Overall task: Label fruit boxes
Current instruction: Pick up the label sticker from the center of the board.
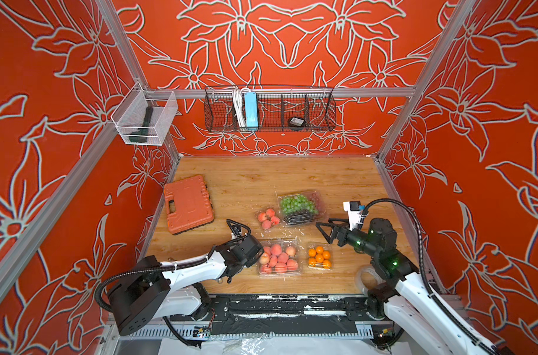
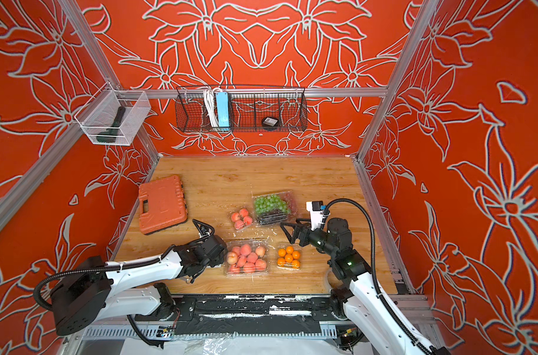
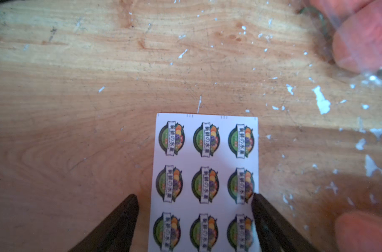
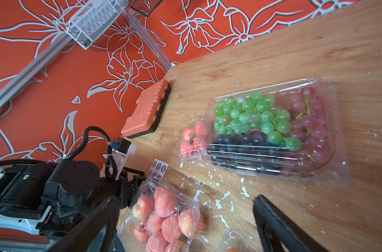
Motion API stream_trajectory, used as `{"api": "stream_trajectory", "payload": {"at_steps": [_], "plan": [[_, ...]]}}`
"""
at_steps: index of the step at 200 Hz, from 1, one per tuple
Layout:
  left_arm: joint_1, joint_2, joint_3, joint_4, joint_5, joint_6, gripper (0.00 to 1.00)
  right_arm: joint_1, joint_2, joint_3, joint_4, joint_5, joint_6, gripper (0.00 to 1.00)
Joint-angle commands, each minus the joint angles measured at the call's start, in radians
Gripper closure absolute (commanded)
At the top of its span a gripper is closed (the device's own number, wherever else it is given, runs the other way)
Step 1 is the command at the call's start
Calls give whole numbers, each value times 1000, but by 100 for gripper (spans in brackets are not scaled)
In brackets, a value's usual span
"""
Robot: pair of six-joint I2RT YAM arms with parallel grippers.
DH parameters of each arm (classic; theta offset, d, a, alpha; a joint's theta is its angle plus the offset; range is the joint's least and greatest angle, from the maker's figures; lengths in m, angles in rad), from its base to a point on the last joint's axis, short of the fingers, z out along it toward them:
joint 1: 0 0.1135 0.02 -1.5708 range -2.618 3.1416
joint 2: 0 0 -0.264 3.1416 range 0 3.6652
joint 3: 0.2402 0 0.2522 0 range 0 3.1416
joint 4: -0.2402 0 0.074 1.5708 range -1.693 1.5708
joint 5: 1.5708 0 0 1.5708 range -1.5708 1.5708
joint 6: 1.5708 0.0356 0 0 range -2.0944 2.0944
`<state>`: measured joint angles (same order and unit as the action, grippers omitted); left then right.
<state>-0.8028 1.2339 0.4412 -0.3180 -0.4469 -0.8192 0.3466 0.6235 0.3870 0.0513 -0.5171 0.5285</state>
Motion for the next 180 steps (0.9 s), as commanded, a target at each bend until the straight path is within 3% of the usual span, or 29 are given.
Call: {"api": "stream_trajectory", "payload": {"at_steps": [1, 29, 63, 75, 109, 180], "plan": [[10, 59, -15, -51, 36, -7, 24, 5, -32, -17, -8, -11, 7, 2], [8, 115, 14, -70, 37, -10, 40, 5, -64, -22, -22, -7, 8, 2], [10, 102, 7, -61, 38, -5, 48, 5, -80, -25, -27, -5, 11, 2], [10, 95, 4, -56, 32, -1, 57, 5, -76, -26, -27, -4, 12, 2], [29, 42, -24, -4, 18, 21, 64, 5, -65, -28, -16, -16, 20, 2], [85, -160, -40, 72, -3, 109, 67, 51, 4, -15, 33, -44, 8, 5]]}}
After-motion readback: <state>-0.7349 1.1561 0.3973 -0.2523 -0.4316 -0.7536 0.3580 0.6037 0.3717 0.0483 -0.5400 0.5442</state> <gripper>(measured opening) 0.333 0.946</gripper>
